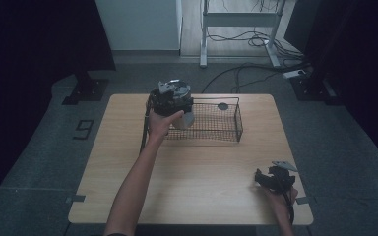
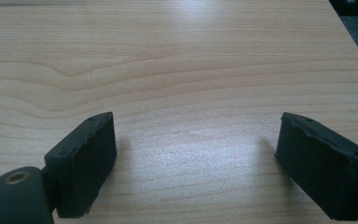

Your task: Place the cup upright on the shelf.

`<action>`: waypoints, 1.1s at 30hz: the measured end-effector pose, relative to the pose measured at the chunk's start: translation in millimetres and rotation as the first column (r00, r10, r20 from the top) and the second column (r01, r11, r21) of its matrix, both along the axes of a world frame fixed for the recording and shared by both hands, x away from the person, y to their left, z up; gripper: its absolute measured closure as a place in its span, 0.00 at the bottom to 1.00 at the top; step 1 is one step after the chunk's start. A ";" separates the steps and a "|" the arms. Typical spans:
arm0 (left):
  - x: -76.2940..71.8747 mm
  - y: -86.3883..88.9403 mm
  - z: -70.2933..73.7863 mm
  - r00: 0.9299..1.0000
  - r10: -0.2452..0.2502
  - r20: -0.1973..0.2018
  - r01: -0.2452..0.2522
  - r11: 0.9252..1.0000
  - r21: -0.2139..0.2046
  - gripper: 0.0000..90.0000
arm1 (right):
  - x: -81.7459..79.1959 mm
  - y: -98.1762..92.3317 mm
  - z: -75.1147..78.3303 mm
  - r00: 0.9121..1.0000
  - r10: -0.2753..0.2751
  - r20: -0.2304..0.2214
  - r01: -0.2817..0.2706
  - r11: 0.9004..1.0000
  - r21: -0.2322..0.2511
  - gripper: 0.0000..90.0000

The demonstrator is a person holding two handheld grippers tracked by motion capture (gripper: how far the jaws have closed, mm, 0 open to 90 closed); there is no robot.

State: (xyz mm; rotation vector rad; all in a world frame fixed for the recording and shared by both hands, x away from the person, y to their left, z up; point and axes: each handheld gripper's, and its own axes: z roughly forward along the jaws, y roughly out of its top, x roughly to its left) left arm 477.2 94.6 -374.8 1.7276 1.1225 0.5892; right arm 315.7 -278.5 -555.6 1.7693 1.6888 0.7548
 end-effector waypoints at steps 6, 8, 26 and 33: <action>12.9 -0.8 -4.9 1.000 0.024 -0.016 -0.024 0.999 0.025 0.05 | 0.0 0.0 0.0 1.000 0.001 0.000 -0.001 1.000 -0.001 0.13; 16.6 -1.5 -6.3 0.999 0.028 -0.019 -0.027 0.999 0.025 0.05 | 0.0 0.0 0.0 1.000 0.000 0.000 0.000 1.000 0.000 0.13; 36.5 -19.2 -25.5 0.999 0.024 -0.030 -0.022 0.998 0.067 0.05 | 0.0 -0.1 0.0 1.000 0.002 0.001 -0.002 1.000 -0.002 0.13; 44.3 -23.7 -32.6 0.998 0.040 -0.041 -0.037 0.996 0.080 0.05 | 0.0 -0.1 0.0 1.000 0.002 0.001 -0.002 1.000 -0.002 0.13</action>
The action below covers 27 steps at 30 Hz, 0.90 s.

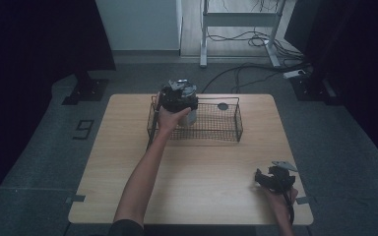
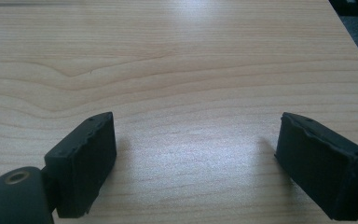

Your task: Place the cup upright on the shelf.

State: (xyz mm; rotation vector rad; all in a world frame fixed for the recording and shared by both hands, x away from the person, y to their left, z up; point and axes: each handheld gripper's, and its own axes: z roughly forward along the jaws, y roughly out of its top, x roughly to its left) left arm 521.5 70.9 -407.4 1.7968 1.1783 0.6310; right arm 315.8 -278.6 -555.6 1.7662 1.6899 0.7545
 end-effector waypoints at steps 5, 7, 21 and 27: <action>1.8 -5.0 -6.1 1.000 0.006 -0.005 -0.006 1.000 0.002 0.05 | 0.0 0.0 0.0 1.000 0.000 0.000 0.000 1.000 -0.001 0.13; 2.6 -7.4 -8.5 1.000 0.003 -0.003 -0.003 1.000 0.001 0.05 | 0.0 0.1 0.0 1.000 -0.001 -0.001 0.001 1.000 0.002 0.13; 7.9 -14.7 -33.6 0.999 -0.002 -0.044 0.002 1.000 0.001 0.05 | -0.1 0.1 0.0 1.000 -0.001 -0.001 0.001 1.000 0.002 0.13; 8.3 -15.6 -45.3 0.998 0.000 -0.069 0.001 1.000 0.009 0.05 | -0.1 0.1 0.0 1.000 -0.001 -0.001 0.001 1.000 0.001 0.13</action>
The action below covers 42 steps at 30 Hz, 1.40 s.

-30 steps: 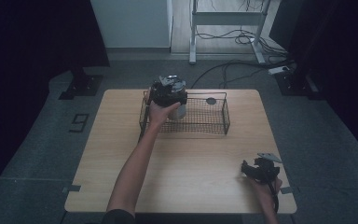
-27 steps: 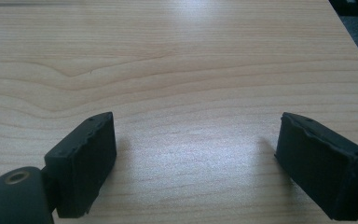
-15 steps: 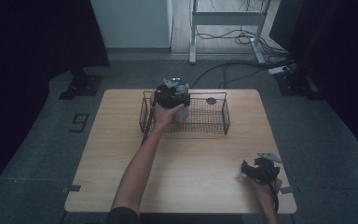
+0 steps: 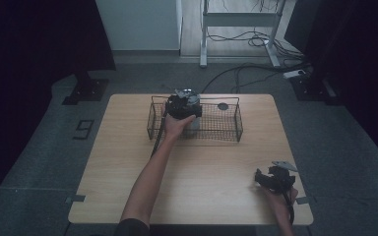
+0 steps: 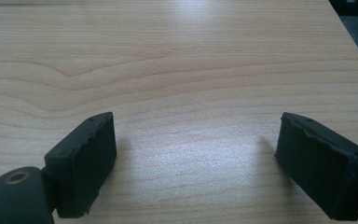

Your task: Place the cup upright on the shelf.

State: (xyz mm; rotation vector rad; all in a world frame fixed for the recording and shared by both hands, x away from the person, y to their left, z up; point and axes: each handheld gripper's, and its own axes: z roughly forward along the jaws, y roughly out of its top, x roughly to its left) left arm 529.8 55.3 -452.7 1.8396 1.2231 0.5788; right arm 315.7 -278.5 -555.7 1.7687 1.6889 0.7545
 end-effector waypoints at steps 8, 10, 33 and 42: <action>0.5 -1.9 -9.6 1.000 0.013 -0.020 -0.013 1.000 0.000 0.05 | 0.0 0.0 0.0 1.000 0.000 0.000 0.000 1.000 0.000 0.13; -0.2 -3.4 -11.9 1.000 0.014 -0.022 -0.014 1.000 0.005 0.05 | 0.0 0.0 0.0 1.000 0.000 0.000 0.000 1.000 0.000 0.13; -14.0 1.7 -18.8 1.000 -0.025 0.016 0.025 1.000 0.005 0.04 | -0.1 0.0 0.0 1.000 0.000 0.000 0.000 1.000 0.001 0.13; -21.3 5.3 -1.4 0.997 -0.016 0.078 0.016 1.000 -0.010 0.02 | 0.0 0.0 0.0 1.000 0.000 0.000 0.000 1.000 0.000 0.13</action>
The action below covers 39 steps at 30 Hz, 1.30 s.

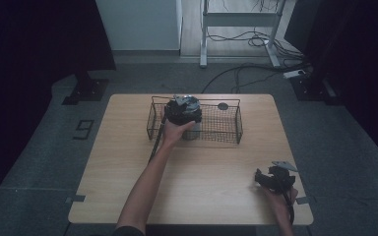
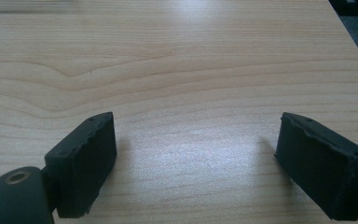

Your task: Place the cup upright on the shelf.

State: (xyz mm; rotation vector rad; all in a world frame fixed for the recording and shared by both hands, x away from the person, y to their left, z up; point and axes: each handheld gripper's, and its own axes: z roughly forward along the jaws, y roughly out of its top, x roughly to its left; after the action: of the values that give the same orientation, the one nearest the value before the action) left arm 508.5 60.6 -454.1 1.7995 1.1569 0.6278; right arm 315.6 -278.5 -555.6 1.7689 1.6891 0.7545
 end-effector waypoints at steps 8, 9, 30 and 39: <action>-16.5 12.0 16.7 1.000 -0.023 0.020 0.023 1.000 -0.005 0.01 | 0.0 0.0 0.0 1.000 0.000 0.000 0.000 1.000 0.000 0.13; -18.3 14.2 17.9 1.000 -0.023 0.016 0.023 1.000 -0.004 0.01 | 0.0 0.0 0.0 1.000 0.000 0.000 0.000 1.000 -0.001 0.13; -77.4 73.0 11.8 0.998 -0.064 -0.010 0.064 0.998 -0.004 0.04 | 0.1 0.0 -0.1 1.000 0.000 0.001 0.000 1.000 -0.004 0.13; -107.5 96.0 6.4 0.994 -0.099 -0.045 0.098 0.995 -0.020 0.05 | 0.0 0.3 0.2 1.000 -0.002 -0.002 0.002 1.000 -0.001 0.13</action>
State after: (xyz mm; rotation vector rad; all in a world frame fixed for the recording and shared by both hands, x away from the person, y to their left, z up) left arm 401.0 156.6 -447.7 1.8520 1.0929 0.5196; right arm 315.6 -278.2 -555.5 1.7708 1.6878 0.7509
